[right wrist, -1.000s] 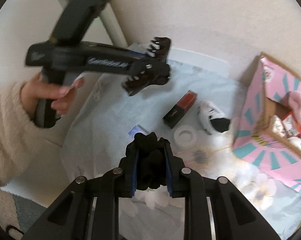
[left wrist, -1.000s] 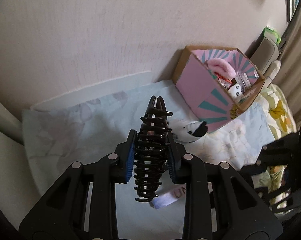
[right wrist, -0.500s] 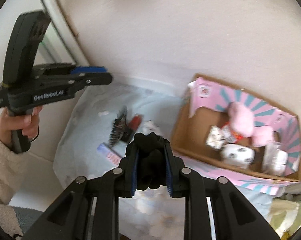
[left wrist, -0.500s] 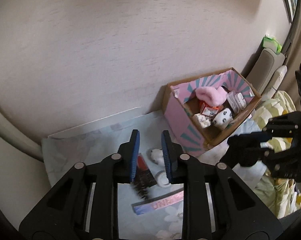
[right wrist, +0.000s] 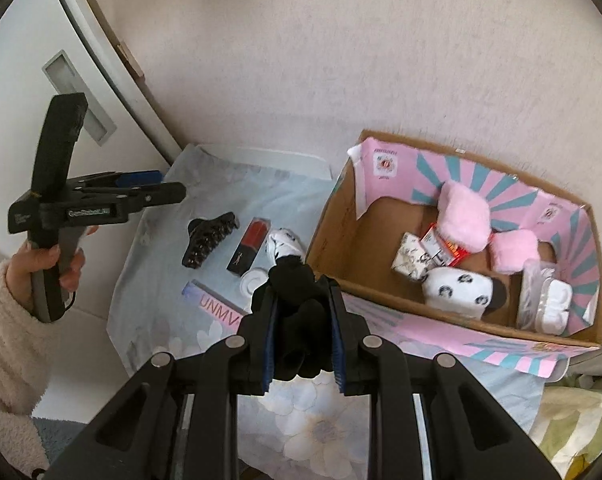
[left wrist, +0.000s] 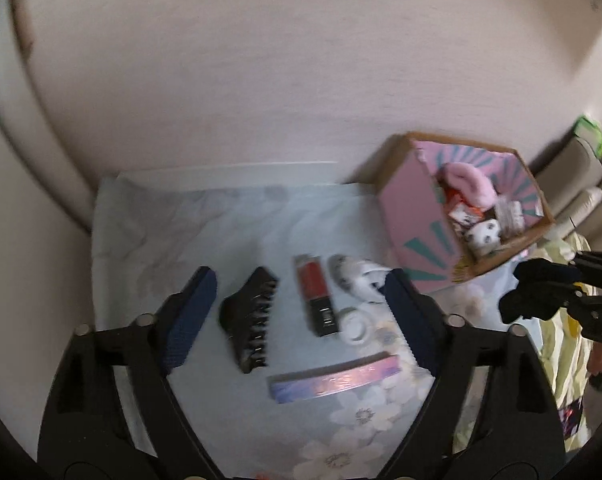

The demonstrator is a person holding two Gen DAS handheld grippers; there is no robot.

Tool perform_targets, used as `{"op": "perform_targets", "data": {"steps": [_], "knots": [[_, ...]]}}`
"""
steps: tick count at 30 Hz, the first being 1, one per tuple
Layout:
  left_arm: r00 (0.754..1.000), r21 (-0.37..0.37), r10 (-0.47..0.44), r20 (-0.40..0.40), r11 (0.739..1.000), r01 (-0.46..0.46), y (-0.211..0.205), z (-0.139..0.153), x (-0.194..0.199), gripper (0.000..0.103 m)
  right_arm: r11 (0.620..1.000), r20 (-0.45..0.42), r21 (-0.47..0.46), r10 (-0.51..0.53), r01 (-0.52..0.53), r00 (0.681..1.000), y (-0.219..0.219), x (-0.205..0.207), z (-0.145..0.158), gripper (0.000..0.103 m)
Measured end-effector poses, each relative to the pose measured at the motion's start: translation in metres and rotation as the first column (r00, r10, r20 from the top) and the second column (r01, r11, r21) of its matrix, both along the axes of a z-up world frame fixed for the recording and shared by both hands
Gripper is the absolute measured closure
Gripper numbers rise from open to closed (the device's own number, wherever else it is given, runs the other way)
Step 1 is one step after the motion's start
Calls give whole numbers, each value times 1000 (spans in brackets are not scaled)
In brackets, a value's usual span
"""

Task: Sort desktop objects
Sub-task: 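Carry the black claw clip over the box with the left tool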

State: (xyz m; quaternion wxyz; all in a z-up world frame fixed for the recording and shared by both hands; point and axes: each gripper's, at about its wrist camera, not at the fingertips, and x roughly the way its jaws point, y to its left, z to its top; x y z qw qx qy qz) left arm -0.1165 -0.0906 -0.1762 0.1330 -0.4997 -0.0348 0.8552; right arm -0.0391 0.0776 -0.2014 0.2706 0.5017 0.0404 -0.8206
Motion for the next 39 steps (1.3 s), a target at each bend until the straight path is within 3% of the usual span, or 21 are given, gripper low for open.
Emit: {"op": "perform_targets", "data": {"steps": [10, 15, 18, 20, 22, 29, 39], "knots": [[994, -174, 67, 89, 983, -51, -16, -63, -2, 14, 1000, 45, -10, 4, -3, 999, -8, -10, -19, 82], [993, -213, 65, 94, 976, -44, -10, -96, -9, 16, 1000, 84, -4, -10, 10, 996, -8, -12, -35, 82], [996, -224, 39, 82, 974, -20, -5, -108, -14, 32, 1000, 102, 7, -15, 14, 995, -7, -11, -42, 82], [995, -237, 19, 96, 972, 4, -2, -116, -16, 57, 1000, 111, 12, -20, 19, 994, -4, -10, -46, 82], [997, -247, 12, 79, 969, 8, -2, -117, -15, 58, 1000, 117, 16, -29, 27, 993, -1, -9, -48, 82], [997, -205, 12, 71, 979, 3, -8, -87, -8, 60, 999, 104, 10, -50, 49, 993, 5, -8, -42, 82], [996, -193, -67, -67, 980, 53, 22, 34, 0, 60, 998, 9, -8, -55, 55, 998, 16, -23, 8, 82]]}}
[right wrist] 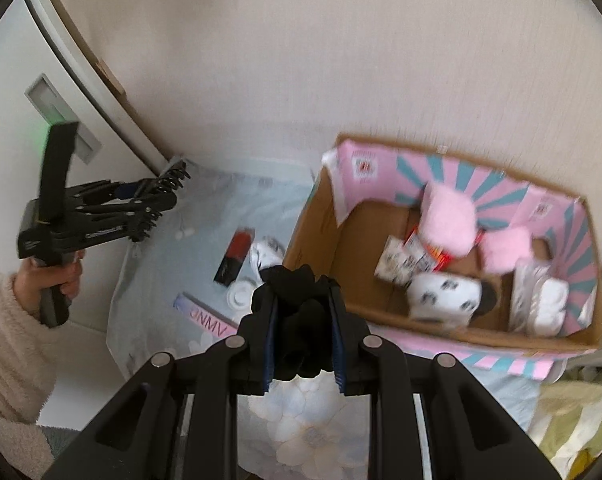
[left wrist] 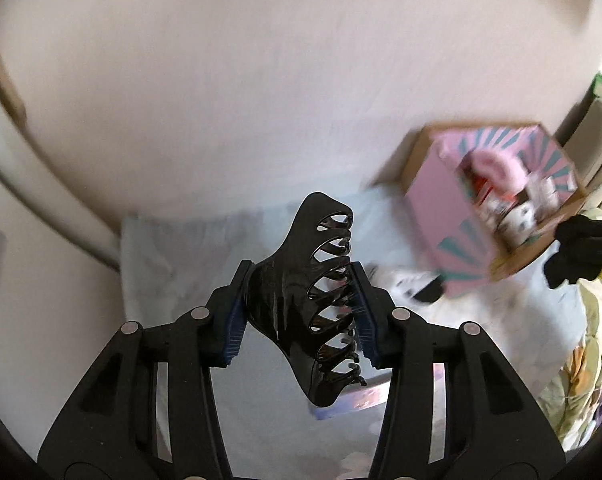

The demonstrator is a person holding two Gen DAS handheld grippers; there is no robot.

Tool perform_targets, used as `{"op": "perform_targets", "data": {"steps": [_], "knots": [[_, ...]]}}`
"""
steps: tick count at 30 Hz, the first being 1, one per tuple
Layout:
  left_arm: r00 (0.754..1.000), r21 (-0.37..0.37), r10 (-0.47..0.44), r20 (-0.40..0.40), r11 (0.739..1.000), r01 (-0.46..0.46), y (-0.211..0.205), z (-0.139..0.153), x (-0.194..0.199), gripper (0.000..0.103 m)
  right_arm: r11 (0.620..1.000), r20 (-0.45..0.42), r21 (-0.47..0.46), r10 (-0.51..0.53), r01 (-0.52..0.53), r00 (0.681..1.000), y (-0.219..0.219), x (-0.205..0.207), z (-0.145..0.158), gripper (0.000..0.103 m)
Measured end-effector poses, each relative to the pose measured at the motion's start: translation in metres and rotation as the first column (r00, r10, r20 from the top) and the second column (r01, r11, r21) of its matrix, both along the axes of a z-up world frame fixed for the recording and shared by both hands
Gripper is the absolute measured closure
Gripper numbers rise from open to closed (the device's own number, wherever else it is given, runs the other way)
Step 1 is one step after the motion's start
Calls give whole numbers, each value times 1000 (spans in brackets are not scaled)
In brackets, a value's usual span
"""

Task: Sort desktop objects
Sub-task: 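Carry the black claw clip over the box with the left tool, then open the left tool to drop the claw clip into the box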

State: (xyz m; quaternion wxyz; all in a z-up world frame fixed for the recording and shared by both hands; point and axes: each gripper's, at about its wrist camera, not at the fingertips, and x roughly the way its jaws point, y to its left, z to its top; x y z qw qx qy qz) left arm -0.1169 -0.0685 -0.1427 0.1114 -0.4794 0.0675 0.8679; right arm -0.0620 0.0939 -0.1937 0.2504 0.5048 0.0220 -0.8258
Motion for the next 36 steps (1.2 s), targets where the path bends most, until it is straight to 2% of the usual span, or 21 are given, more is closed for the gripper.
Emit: {"op": "perform_targets", "data": {"steps": [3, 7, 13, 20, 25, 36], "knots": [[999, 18, -16, -34, 1000, 16, 18, 31, -2, 60, 1000, -39, 14, -9, 9, 999, 9, -6, 17, 82], [997, 46, -42, -69, 998, 45, 47, 57, -9, 60, 999, -78, 25, -40, 42, 996, 33, -15, 37, 82], [989, 66, -110, -95, 991, 116, 110, 73, -28, 60, 993, -112, 63, -89, 96, 990, 74, -29, 48, 82], [977, 76, -199, -79, 976, 205, 186, 67, -34, 60, 984, -87, 73, -158, 165, 984, 127, -42, 36, 82], [969, 77, -242, -41, 967, 244, 231, 50, -32, 60, 981, -50, 71, -177, 180, 983, 154, -50, 18, 82], [974, 55, -224, 8, 973, 224, 281, 6, -42, 60, 988, -6, 63, -142, 142, 990, 182, -69, -7, 82]]}}
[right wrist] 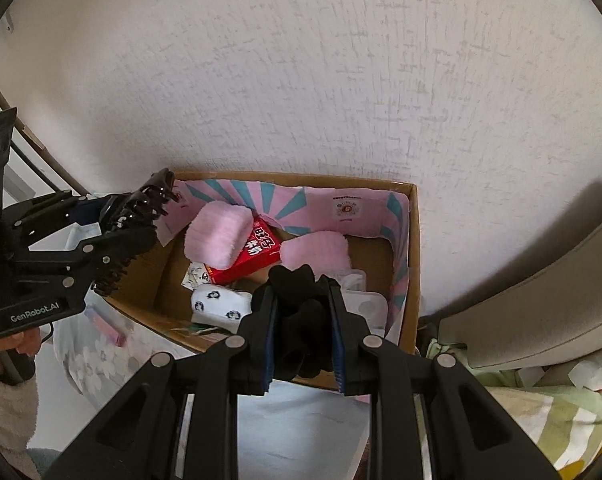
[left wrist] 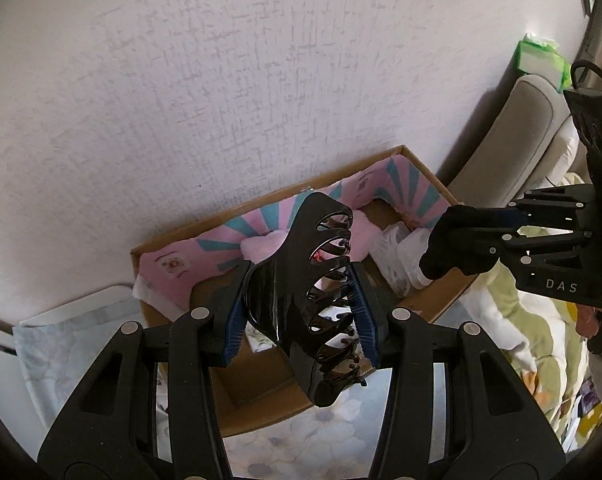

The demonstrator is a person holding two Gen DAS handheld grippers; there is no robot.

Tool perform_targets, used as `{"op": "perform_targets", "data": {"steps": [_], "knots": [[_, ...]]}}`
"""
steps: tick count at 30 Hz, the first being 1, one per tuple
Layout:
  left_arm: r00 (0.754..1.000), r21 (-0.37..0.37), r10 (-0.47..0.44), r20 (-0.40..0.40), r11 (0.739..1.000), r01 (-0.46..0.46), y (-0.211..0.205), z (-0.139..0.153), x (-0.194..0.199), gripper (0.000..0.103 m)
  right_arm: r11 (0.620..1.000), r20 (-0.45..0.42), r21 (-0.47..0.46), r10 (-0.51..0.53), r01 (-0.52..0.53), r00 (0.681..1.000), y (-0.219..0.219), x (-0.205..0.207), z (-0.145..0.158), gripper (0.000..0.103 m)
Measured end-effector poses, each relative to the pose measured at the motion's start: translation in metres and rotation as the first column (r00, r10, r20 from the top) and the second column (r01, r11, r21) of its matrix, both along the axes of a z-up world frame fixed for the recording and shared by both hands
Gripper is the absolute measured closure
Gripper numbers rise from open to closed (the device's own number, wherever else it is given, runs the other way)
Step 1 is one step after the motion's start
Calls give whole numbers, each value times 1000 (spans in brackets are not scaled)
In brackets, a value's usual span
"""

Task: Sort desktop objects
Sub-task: 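Open the left tool to drop the claw clip into the box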

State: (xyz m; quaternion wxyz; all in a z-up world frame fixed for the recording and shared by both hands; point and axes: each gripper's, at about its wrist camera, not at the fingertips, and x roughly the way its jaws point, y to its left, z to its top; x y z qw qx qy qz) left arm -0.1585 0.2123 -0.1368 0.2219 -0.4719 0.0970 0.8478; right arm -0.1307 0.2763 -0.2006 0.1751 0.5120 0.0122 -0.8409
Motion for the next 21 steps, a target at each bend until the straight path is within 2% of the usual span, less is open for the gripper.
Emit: {"op": "perform_targets", "data": {"steps": [1, 3, 4, 5, 6, 7, 10, 11, 21], "knots": [[1000, -3, 4, 5, 1000, -4, 1, -1, -1, 60, 1000, 2, 2, 0, 0, 1000, 1, -2, -2, 81], [1000, -2, 18, 17, 1000, -18, 0, -3, -6, 59, 1000, 16, 7, -3, 3, 1000, 2, -8, -7, 70], [999, 2, 32, 21, 999, -32, 0, -4, -8, 53, 1000, 26, 10, -10, 10, 1000, 2, -10, -8, 54], [999, 4, 48, 19, 999, -48, -1, -4, -9, 30, 1000, 39, 12, -14, 14, 999, 2, -13, -10, 38], [998, 12, 58, 12, 998, -58, -2, -2, -10, 15, 1000, 50, 11, -21, 20, 999, 3, -16, -12, 32], [998, 20, 60, 4, 998, -61, -4, 0, -10, 0, 1000, 51, 5, -22, 22, 998, 2, -17, -12, 21], [998, 60, 55, 0, 997, -55, -10, 9, -8, 0, 998, 49, -59, 6, -3, 999, 2, -17, -9, 10], [999, 75, 49, 21, 996, -50, -13, 11, -8, 0, 997, 50, -75, 11, -7, 999, 3, -17, -8, 0], [993, 92, 99, -65, 991, -93, -51, 43, 14, 0, 997, 23, -65, 53, -52, 998, -17, -3, 9, 0]]}}
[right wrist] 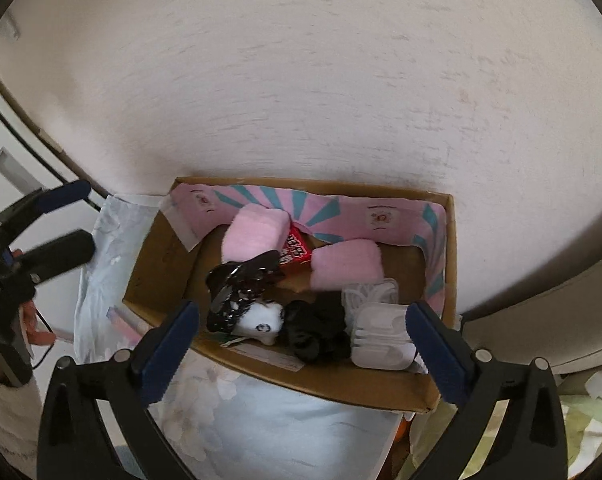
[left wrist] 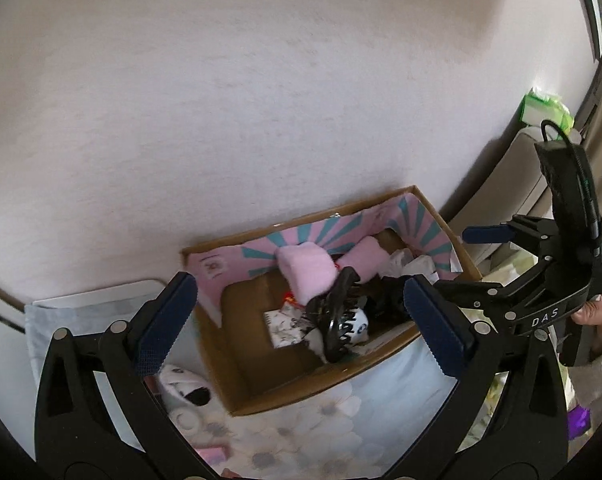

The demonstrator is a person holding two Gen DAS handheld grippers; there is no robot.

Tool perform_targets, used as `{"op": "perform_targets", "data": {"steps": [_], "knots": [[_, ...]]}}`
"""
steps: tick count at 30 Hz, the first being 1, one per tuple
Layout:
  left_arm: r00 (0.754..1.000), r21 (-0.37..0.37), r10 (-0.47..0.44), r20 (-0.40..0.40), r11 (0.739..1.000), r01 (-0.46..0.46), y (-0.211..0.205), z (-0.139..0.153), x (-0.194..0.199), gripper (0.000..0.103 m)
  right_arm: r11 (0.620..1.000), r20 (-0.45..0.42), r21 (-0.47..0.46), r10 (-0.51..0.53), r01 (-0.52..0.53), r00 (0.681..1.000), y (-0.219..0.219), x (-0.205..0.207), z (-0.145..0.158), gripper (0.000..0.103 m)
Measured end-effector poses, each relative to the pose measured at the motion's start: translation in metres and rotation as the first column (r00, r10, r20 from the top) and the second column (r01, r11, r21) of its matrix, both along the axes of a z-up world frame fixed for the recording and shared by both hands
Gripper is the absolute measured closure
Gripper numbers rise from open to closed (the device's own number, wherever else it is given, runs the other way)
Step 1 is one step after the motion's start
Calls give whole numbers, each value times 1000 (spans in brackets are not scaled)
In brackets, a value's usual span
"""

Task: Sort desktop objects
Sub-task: 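Open the left tool to drop the claw clip into the box, then move both tools back over the lipstick and tube on the cloth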

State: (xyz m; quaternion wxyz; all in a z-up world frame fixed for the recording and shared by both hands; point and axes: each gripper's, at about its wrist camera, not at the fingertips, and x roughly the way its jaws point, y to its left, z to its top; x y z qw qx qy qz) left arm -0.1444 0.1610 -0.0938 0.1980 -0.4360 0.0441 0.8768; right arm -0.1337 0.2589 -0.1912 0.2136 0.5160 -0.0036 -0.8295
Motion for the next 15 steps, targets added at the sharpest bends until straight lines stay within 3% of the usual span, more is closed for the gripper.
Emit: {"op": "perform_targets", "data": {"steps": [8, 15], "knots": [[996, -2, 44, -71, 999, -44, -43, 26, 19, 0, 998, -2, -45, 43, -43, 999, -28, 15, 11, 0], [990, -25, 59, -132, 998, -63, -80, 47, 34, 0, 994, -135, -80, 63, -75, 989, -56, 36, 40, 0]]}}
